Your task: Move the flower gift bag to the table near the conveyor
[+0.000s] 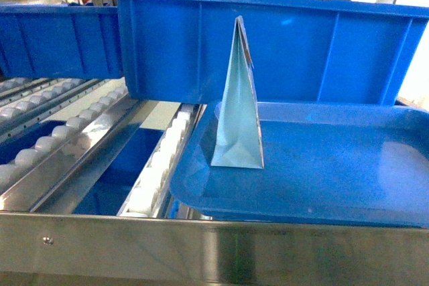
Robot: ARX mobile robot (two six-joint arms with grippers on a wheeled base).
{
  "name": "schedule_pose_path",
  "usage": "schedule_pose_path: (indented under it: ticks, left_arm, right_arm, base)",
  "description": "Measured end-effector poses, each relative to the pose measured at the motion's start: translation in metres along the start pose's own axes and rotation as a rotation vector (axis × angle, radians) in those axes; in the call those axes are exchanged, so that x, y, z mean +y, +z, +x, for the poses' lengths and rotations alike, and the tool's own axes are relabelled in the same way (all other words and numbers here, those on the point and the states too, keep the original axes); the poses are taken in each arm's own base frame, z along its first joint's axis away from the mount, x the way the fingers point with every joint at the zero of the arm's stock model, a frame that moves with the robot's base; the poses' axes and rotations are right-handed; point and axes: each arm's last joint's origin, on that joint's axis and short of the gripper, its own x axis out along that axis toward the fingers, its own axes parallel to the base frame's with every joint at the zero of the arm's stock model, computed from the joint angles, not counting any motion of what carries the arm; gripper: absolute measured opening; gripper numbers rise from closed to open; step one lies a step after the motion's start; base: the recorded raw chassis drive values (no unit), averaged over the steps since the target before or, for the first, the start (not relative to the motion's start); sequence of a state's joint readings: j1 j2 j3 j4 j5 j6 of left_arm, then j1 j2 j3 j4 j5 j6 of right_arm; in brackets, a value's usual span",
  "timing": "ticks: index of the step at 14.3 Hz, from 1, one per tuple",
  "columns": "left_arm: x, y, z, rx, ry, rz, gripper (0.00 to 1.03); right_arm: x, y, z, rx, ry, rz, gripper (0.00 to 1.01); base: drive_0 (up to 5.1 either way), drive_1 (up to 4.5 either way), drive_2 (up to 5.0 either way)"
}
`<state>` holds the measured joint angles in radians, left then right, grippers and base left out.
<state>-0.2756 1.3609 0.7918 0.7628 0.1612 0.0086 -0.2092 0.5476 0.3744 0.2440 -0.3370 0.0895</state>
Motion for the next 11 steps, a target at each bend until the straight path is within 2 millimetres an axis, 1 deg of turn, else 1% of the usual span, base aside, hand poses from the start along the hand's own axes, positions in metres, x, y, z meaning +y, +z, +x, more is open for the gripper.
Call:
schedule_pose_path:
  ticks: [3,5,7,9,11]
  left_arm:
    - [-0.020,0.005,0.035,0.022,-0.066,-0.015,0.98]
    - [-0.034,0.003,0.049,0.043,-0.083,-0.017,0.98]
    - [-0.051,-0.016,0.059,0.121,-0.064,-0.009,0.98]
    - [-0.071,-0.041,0.066,0.226,-0.053,0.000,0.98]
    - [-0.089,-0.050,0.071,0.276,-0.018,0.030,0.98]
  right_arm:
    - [0.000,0.000,0.000,0.000,0.000,0.000,0.03]
    - [0.000,0.000,0.000,0.001,0.000,0.000,0.03]
    - [0.000,0.000,0.000,0.000,0.000,0.000,0.03]
    - [0.000,0.000,0.000,0.000,0.000,0.000,0.03]
    - [0.000,0.000,0.000,0.000,0.000,0.000,0.03]
  base:
    - [0.0,0.00,0.0]
    - [0.0,0.00,0.0]
    - [0.0,0.00,0.0]
    - [0.0,0.00,0.0]
    - [0.0,0.00,0.0]
